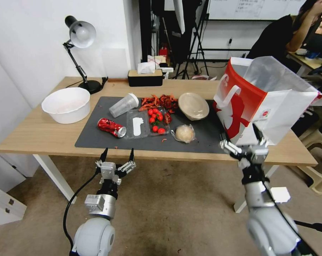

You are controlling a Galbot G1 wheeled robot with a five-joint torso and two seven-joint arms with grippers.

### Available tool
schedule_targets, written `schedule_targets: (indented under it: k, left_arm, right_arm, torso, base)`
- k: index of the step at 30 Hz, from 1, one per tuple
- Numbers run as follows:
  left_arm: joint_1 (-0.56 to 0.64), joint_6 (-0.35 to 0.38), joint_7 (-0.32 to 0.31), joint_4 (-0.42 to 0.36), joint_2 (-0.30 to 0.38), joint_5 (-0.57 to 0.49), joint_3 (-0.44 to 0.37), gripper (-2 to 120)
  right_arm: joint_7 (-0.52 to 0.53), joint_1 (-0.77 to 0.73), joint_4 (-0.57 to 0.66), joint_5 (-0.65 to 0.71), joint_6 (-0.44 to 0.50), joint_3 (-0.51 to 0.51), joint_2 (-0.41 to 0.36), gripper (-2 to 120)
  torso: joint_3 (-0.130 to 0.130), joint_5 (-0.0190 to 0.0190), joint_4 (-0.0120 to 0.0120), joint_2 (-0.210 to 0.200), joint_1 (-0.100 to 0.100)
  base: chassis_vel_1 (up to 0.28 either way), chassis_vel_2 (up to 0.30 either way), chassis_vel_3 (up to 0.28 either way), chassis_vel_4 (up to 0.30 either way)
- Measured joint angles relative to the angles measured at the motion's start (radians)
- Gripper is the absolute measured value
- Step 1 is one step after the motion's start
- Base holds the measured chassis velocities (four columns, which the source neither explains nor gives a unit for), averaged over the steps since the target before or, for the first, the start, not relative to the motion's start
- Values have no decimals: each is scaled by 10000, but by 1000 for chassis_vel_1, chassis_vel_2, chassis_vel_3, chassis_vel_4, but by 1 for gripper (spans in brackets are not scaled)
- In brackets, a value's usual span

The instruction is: Pick up the trash from the table and place it into the takeout bag.

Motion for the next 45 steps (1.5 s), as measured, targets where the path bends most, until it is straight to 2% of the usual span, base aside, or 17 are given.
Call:
schedule_targets:
  k: [6,17,26,28,29,32,35,45]
  left_arm:
    - [13,-3,10,0,-7,17,18,100]
    - [66,-48,10,22,-3,22,-10,100]
    - [58,-46,7,39,-34,33,-36,100]
    - [45,-39,5,65,-73,51,-51,100]
    - [45,-39,5,65,-73,51,-51,100]
    - [41,-36,4,81,-120,69,-67,100]
    - [45,-35,-3,110,-177,99,-95,100]
    - [72,-55,-25,127,-225,122,-198,100]
  right_arm:
    - [310,-229,-606,-195,578,-389,243,100]
    - [488,8,-820,-115,479,-596,333,100]
    - [424,1588,-778,1070,-927,-1477,99,100]
    - [486,2530,-937,1605,-1720,-2032,-36,100]
    - [486,2530,-937,1605,-1720,-2032,-36,100]
    - [689,3286,-1175,1796,-2201,-2437,-67,100]
    - [1231,4387,-1562,2221,-3317,-3100,-33,100]
    - [1981,5784,-2491,3028,-4986,-3939,213,100]
  torso:
    - [1,0,1,0,0]
    - [1,0,0,0,0]
    - [1,0,2,0,0]
    - [1,1,0,0,1]
    - [1,1,0,0,1]
    - [2,0,3,0,0]
    - [1,0,2,0,1]
    - [2,-1,0,-1,1]
  base:
    - [0,0,0,0]
    - [0,0,0,0]
    - [0,0,0,0]
    - [0,0,0,0]
    - [0,0,0,0]
    - [0,0,0,0]
    - [0,0,0,0]
    - [0,0,0,0]
